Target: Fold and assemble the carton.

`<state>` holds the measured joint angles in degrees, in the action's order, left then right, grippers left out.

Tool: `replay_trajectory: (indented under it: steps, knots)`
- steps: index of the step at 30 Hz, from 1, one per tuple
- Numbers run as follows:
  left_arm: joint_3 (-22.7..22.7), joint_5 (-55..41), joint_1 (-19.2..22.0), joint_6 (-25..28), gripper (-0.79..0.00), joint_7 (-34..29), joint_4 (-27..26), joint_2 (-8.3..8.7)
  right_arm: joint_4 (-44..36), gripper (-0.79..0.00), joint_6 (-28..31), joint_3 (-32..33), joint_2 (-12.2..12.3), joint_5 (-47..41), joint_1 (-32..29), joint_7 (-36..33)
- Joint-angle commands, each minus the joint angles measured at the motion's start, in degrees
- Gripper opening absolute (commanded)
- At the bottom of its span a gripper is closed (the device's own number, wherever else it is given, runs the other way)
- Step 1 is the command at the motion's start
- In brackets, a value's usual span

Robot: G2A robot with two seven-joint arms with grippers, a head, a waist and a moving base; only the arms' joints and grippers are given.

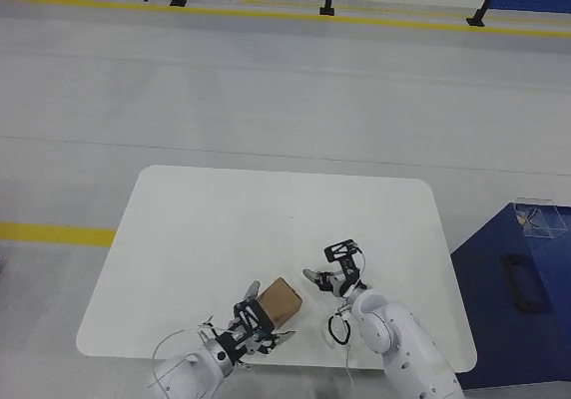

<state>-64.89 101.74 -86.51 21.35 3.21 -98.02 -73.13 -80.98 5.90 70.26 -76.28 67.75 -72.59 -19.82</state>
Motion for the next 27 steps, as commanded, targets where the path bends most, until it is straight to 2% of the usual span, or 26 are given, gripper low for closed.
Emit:
replay_trajectory:
  steps: [1,2,4,6,8,10,12,15,22,25,27]
  knots:
    - [0.75,-0.11,1.20,0.19,0.000,-0.86,1.33,-0.13,-0.50,0.000,-0.26,0.62,0.11,-0.23,-0.51,0.18]
    - [0.97,-0.10,1.87,-0.27,0.000,-1.49,2.10,-0.21,-0.50,0.000,-0.26,0.62,0.11,-0.23,-0.51,0.18]
    - [1.83,-0.44,3.02,-0.20,-0.175,-2.62,3.97,-0.40,-0.50,0.000,-0.26,0.62,0.11,-0.23,-0.51,0.18]
    - [2.22,-1.70,4.40,-0.11,-0.246,-3.51,5.70,-0.60,-0.50,0.000,-0.26,0.62,0.11,-0.23,-0.51,0.18]
    - [2.48,-3.39,5.52,0.26,-0.394,-3.98,7.49,-0.78,-0.50,0.000,-0.26,0.62,0.11,-0.23,-0.51,0.18]
    - [2.51,-4.83,6.50,0.69,-0.419,-3.60,8.96,-0.88,-0.50,0.000,-0.26,0.62,0.11,-0.23,-0.51,0.18]
    - [2.68,-4.84,7.03,0.31,-0.511,-3.29,9.85,-0.92,-0.50,0.000,-0.26,0.62,0.11,-0.23,-0.51,0.18]
    - [2.85,-5.10,7.20,0.16,-0.785,-2.53,10.44,-0.91,-0.50,0.000,-0.26,0.62,0.11,-0.23,-0.51,0.18]
    - [2.58,-8.11,5.80,0.02,-0.785,-1.77,8.23,-0.80,-0.76,0.000,0.16,0.73,0.16,-0.15,-0.77,0.57]
    - [1.12,-17.19,4.73,1.56,-0.785,-0.06,7.15,-0.93,-2.96,0.000,-1.67,2.92,0.35,-1.40,-1.93,3.22]
    - [0.37,-27.12,4.21,3.29,-0.785,0.98,7.15,-1.25,-4.91,0.000,-2.19,4.56,0.47,-3.57,-3.03,4.35]
